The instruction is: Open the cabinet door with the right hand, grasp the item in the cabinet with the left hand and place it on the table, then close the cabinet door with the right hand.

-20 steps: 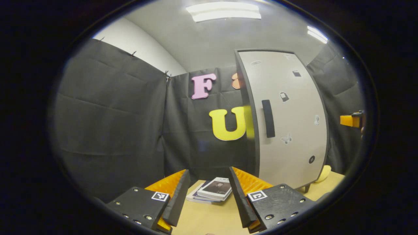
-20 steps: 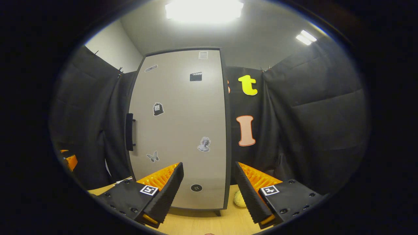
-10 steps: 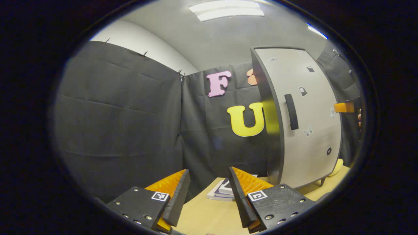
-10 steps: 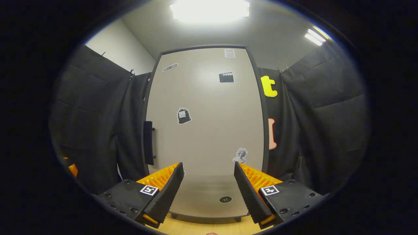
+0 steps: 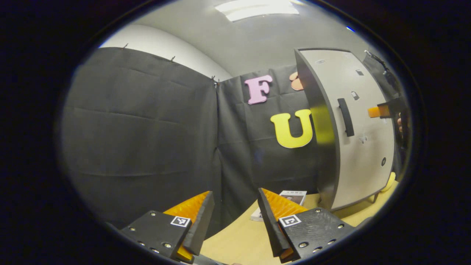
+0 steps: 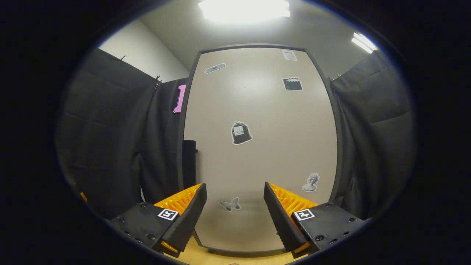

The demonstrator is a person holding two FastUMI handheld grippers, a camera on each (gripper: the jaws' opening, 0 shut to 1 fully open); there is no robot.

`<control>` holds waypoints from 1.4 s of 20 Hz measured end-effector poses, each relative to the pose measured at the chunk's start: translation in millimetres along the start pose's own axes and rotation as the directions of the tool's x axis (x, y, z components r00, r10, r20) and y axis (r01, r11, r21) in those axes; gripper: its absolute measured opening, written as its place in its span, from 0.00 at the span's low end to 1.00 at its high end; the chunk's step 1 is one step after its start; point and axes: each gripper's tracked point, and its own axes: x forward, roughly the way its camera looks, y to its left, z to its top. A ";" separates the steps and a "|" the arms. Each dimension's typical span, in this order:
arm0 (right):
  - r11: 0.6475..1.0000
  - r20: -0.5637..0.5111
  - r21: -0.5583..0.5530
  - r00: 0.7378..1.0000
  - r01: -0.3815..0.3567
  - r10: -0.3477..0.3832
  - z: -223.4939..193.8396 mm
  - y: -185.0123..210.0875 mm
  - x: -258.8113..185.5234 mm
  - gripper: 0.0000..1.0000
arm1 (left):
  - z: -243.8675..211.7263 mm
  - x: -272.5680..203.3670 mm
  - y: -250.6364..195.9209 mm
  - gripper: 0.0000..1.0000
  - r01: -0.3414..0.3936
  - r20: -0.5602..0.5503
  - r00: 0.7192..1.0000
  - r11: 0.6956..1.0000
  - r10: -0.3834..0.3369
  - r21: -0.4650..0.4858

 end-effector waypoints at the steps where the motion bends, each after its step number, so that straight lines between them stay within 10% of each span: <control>1: 1.000 0.000 -0.003 1.000 -0.007 0.007 1.2 6.6 4.1 0.96 | -3.5 0.0 5.2 0.71 -0.007 -0.004 1.000 1.000 0.007 0.001; 16: 0.998 -0.074 -0.040 0.996 -0.047 0.044 -16.3 89.2 64.1 0.94 | -46.5 11.1 72.2 0.71 -0.095 -0.065 0.994 0.995 0.094 -0.015; 19: 0.999 -0.082 -0.034 0.997 -0.015 0.012 -17.8 91.5 70.8 0.69 | -48.9 13.4 82.6 0.72 -0.104 -0.069 0.992 0.994 0.103 -0.018; 23: 0.999 -0.111 -0.013 0.992 0.051 -0.052 -18.1 79.1 80.4 0.69 | -47.0 18.1 85.5 0.72 -0.097 -0.059 0.994 0.995 0.096 -0.014; 24: 0.999 -0.119 0.021 0.992 0.048 -0.046 -19.6 83.2 75.8 0.48 | -46.5 18.7 84.6 0.72 -0.091 -0.056 0.994 0.996 0.090 -0.013; 28: 0.998 -0.163 0.057 0.986 0.040 -0.030 -25.0 82.7 80.6 0.36 | -46.3 20.9 78.5 0.71 -0.066 -0.047 0.997 0.998 0.065 -0.009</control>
